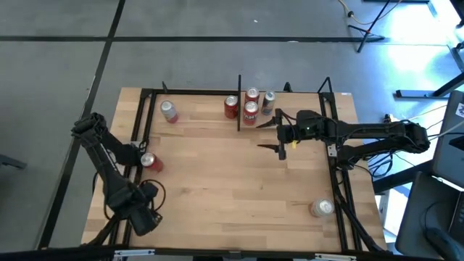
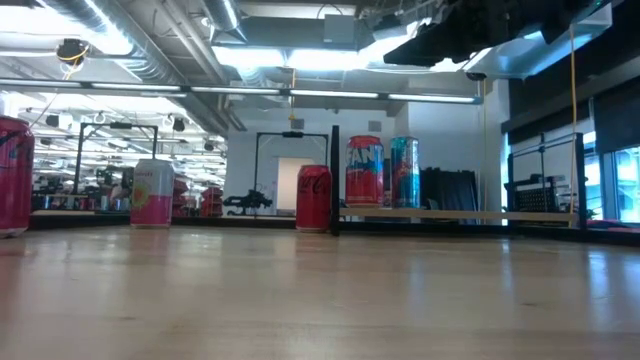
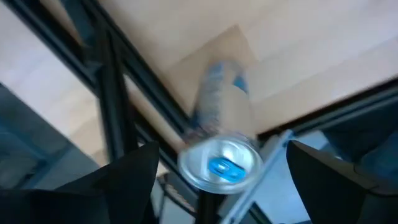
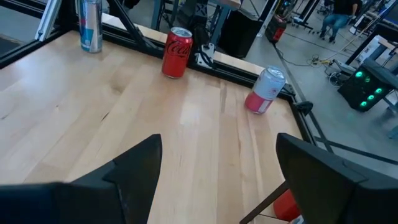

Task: Place canned beverage on shelf
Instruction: Put the blue soda can on the shelf aligned with the other blue soda can

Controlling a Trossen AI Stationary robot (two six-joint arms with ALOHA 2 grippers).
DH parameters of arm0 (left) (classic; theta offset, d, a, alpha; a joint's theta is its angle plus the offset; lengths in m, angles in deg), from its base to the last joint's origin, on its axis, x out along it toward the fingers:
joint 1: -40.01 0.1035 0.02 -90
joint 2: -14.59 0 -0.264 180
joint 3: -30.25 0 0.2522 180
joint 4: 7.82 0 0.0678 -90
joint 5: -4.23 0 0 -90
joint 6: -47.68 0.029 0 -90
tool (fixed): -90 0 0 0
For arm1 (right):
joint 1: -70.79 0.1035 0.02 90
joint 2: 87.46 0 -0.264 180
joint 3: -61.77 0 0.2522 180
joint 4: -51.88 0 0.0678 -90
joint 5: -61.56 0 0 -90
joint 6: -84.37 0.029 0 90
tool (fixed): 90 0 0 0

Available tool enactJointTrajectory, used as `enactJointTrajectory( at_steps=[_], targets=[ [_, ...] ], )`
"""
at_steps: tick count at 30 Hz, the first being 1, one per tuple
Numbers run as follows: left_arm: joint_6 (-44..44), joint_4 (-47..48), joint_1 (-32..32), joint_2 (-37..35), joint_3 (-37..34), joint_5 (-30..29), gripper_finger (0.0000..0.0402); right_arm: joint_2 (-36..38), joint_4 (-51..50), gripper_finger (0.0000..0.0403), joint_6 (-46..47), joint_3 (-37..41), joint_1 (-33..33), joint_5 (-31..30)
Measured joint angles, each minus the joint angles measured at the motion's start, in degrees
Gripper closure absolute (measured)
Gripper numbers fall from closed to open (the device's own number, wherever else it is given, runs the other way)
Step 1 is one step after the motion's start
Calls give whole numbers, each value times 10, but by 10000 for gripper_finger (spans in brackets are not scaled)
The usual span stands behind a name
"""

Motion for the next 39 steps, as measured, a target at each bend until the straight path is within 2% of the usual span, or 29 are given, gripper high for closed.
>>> enactJointTrajectory(
  at_steps=[6,15,27,30,35,39],
  targets=[
    [-48,-11,-30,3,0,-8,69,0,0,102,1,0,0,0],
    [-50,-11,-53,21,-1,-25,69,0,-1,102,9,0,0,0],
    [-38,-116,-59,21,-84,-23,74,0,-2,102,9,0,0,0],
    [-30,-123,-58,21,-90,-20,91,0,-2,102,9,0,0,0],
    [-21,-100,-53,21,-91,-20,141,0,-3,102,9,0,0,0],
    [33,-100,-18,19,-90,-19,188,0,-12,102,16,0,1,0]
  ],
)
